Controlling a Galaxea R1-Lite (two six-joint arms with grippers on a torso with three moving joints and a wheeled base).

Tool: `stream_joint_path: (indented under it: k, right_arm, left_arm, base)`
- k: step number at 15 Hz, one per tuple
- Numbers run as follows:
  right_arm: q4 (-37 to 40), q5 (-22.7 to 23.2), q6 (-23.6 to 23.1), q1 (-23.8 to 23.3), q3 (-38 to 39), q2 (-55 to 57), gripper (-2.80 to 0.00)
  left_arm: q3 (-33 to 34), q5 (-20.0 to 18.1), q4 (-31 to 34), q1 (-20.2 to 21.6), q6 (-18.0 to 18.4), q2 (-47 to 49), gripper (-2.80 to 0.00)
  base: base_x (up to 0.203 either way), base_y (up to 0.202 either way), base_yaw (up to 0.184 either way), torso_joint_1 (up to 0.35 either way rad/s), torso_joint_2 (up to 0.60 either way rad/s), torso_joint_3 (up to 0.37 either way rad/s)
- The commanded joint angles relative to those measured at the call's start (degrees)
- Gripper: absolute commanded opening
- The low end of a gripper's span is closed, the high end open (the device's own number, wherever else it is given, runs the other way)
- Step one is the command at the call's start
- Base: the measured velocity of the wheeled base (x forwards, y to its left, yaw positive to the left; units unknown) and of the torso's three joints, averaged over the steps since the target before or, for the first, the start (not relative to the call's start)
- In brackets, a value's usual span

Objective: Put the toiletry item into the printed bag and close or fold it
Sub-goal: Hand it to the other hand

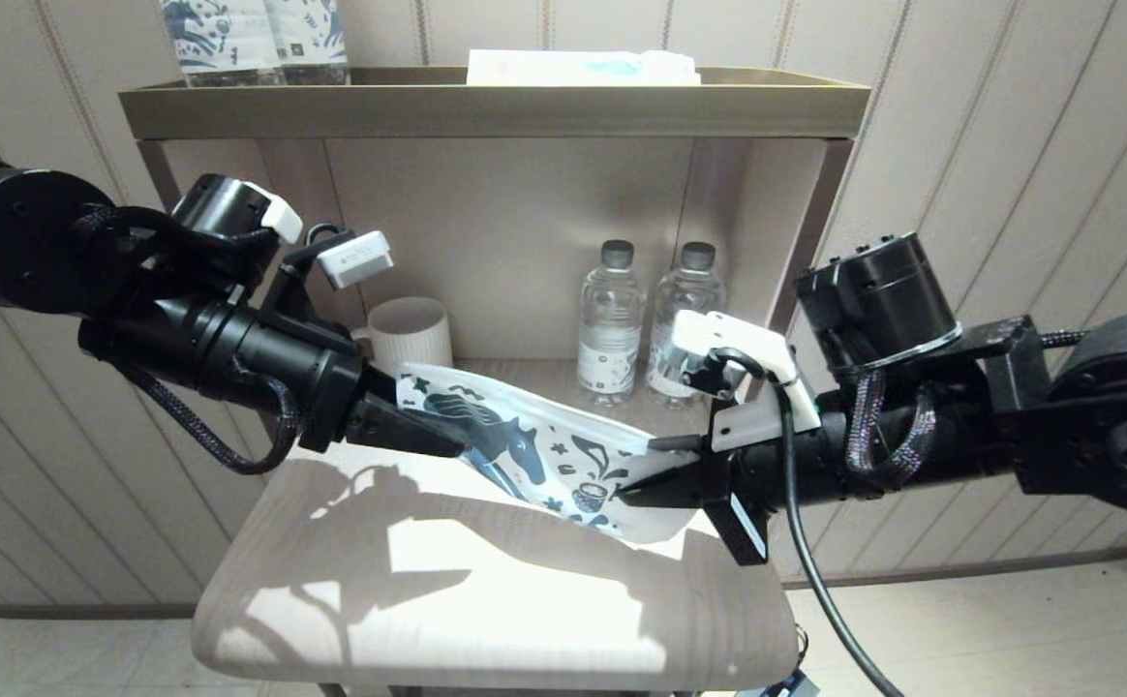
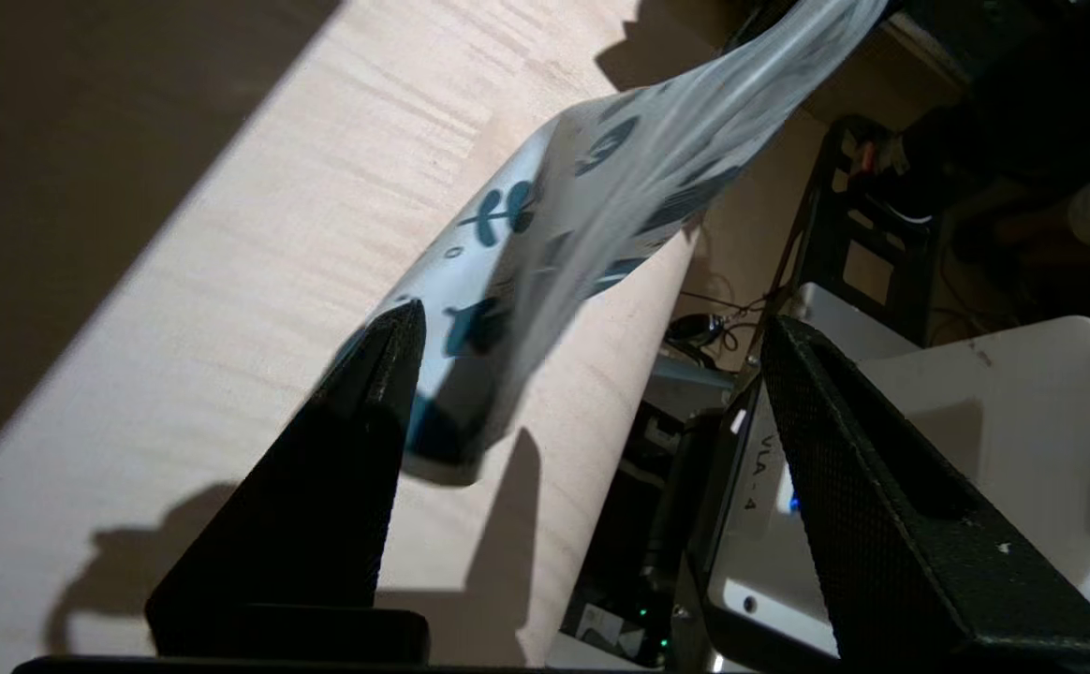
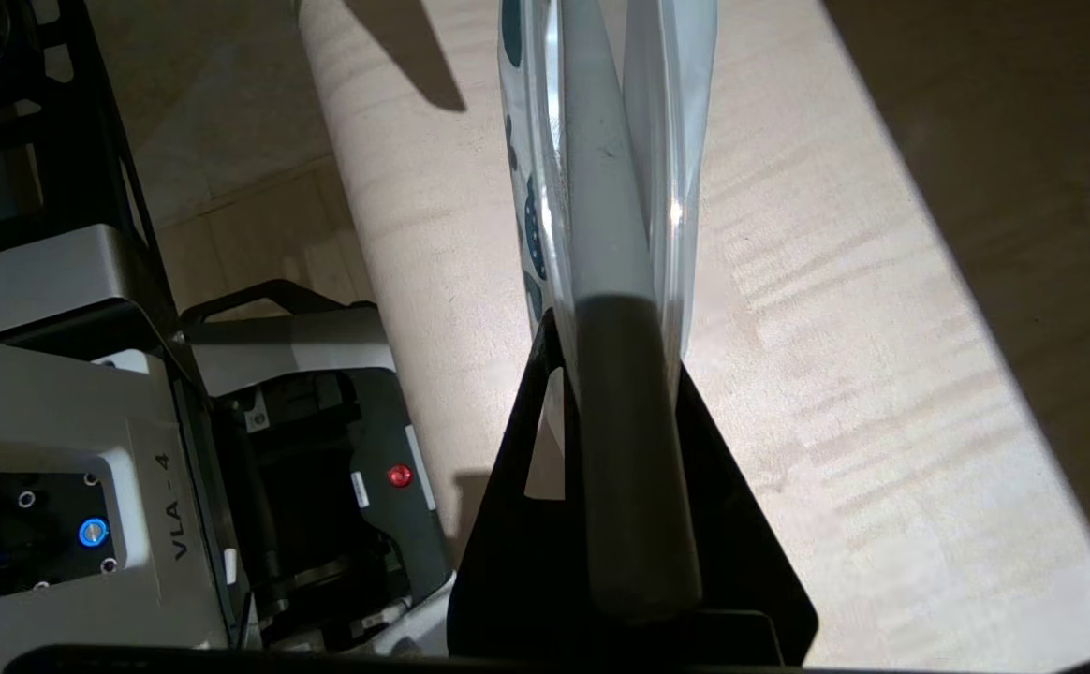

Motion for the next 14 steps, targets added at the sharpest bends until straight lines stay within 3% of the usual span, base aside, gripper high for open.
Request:
stream_joint_path:
  k: [1,4,8,12,14]
  right_arm:
    - [3.17,0.19,-0.27,-0.65,-0.56,-2.41,-2.80]
    - [7.81,0.18,-0.31,-0.76,-2.22,-3.96,-2.80]
    - [26.81,-1.68,-0.32,-2.08,-14.96,-4.52,-2.80]
    - [53.73,-16.76,-0.31,1.74,-30.85,-1.00,-2.80]
    - [61.46,-20.37,-0.26,3.11,-36.50,1.47,-2.80]
  left_arm:
    - [-0.74,-0.93,-0.07,1.59,0.07,0.97,0.00]
    - [-1.87,-2.14,-0.13,3.84,0.07,0.73,0.00]
    - [-2.37,-2.18,0.14,4.74,-0.01,0.42,0.00]
    - [-2.25,-2.23,0.49,4.65,-0.01,0.30,0.00]
    - [-2.07,-2.32,0.49,4.65,0.07,0.07,0.00]
  base:
    - [0.000,0.000,0.000,0.000,0.00,0.000]
    - [0.000,0.000,0.000,0.000,0.00,0.000]
    - [0.000,0.000,0.000,0.000,0.00,0.000]
    - [0.000,0.000,0.000,0.000,0.00,0.000]
    - [0.000,0.000,0.000,0.000,0.00,0.000]
